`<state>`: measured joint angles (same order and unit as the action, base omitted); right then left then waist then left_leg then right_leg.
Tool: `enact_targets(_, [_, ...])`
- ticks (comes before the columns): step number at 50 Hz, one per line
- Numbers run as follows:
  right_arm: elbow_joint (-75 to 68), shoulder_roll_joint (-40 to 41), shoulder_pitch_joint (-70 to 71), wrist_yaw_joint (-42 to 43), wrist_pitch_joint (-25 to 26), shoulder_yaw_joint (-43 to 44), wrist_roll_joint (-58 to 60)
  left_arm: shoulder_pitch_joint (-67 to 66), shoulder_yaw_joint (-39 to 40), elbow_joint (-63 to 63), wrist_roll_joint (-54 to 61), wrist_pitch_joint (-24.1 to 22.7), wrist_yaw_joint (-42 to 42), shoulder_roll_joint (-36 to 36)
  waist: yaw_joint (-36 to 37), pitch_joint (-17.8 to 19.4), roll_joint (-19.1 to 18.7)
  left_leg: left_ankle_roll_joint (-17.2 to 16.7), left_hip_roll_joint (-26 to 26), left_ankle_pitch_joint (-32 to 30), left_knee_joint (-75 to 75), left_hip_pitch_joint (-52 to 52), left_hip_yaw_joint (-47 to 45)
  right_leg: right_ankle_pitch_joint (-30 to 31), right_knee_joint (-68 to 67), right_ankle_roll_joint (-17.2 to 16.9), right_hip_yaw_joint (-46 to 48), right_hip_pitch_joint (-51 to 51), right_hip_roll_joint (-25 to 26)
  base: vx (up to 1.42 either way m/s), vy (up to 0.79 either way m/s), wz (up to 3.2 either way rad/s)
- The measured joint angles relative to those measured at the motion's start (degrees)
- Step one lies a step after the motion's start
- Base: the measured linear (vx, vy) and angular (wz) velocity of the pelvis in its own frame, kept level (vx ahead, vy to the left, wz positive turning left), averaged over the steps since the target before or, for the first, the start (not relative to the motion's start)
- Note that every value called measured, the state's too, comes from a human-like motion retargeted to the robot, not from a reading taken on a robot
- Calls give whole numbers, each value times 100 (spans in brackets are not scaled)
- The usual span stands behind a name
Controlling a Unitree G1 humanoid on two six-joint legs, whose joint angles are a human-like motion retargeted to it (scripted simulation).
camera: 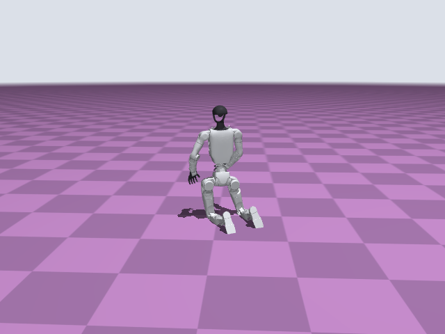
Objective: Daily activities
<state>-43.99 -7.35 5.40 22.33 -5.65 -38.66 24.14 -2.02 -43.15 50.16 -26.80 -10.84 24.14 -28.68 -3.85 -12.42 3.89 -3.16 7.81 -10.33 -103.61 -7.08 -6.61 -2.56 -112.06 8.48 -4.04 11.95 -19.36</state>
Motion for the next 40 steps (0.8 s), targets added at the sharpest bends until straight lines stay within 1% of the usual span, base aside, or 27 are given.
enact_targets(18, [-77, 228, 9, -98, 16, -17, -56, -186, -38, 243, 21, 42, -43, -61, -44, -15, -80, -142, 100, -197, 133, 65, -56, -145, 14, 199, -39, 38, -81, 2, -4, -20])
enact_targets(40, [-111, 451, -24, 12, 29, -54, -141, -390, -102, 476, 109, 78, -5, -107, -63, -1, -165, -313, 209, -377, 255, 147, -105, -465, 36, 416, -48, 37, -130, 1, -2, -13])
